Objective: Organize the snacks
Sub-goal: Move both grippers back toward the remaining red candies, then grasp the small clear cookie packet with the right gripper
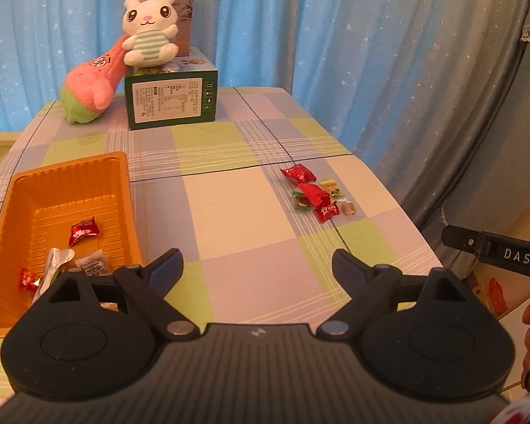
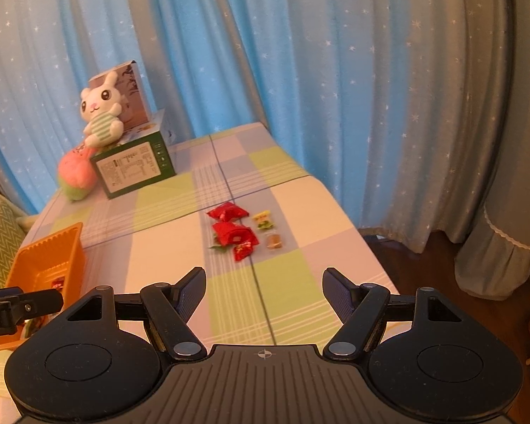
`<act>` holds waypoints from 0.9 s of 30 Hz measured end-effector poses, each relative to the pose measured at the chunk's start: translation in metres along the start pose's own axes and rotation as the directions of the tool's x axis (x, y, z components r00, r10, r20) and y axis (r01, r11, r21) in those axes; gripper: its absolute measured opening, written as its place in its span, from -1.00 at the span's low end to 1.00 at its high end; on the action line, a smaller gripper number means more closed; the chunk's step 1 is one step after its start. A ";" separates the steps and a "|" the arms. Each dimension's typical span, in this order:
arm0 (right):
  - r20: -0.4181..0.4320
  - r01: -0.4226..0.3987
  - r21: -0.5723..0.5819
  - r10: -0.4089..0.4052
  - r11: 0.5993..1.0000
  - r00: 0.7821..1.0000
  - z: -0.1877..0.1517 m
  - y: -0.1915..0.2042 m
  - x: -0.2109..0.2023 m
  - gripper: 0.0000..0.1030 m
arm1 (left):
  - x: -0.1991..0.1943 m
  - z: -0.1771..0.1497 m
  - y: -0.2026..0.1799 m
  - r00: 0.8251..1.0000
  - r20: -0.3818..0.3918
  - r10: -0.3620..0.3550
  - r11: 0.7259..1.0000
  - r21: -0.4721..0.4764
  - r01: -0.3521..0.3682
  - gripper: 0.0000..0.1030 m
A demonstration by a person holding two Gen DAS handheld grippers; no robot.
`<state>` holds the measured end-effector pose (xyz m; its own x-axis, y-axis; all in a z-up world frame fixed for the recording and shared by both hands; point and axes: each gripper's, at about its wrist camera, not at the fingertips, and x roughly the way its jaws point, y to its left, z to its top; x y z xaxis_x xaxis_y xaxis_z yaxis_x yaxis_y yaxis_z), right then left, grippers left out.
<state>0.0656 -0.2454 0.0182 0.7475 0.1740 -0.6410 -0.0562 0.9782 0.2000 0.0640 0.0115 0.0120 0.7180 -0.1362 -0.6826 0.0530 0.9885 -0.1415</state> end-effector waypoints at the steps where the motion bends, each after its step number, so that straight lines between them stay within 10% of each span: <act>1: 0.000 0.002 0.002 -0.002 1.000 1.000 0.000 -0.002 0.002 0.41 | 0.003 0.001 -0.002 1.000 0.000 -0.002 1.000 0.003 0.002 0.75; 27: -0.081 -0.012 -0.026 0.010 1.000 0.997 0.013 -0.043 0.137 0.18 | 0.153 0.022 -0.036 0.996 -0.074 -0.040 0.996 0.073 0.045 0.62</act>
<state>0.1792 -0.2651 -0.0682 0.6907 0.1925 -0.6971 -0.0824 0.9786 0.1886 0.1871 -0.0431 -0.0715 0.6617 -0.1800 -0.7278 0.1361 0.9835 -0.1194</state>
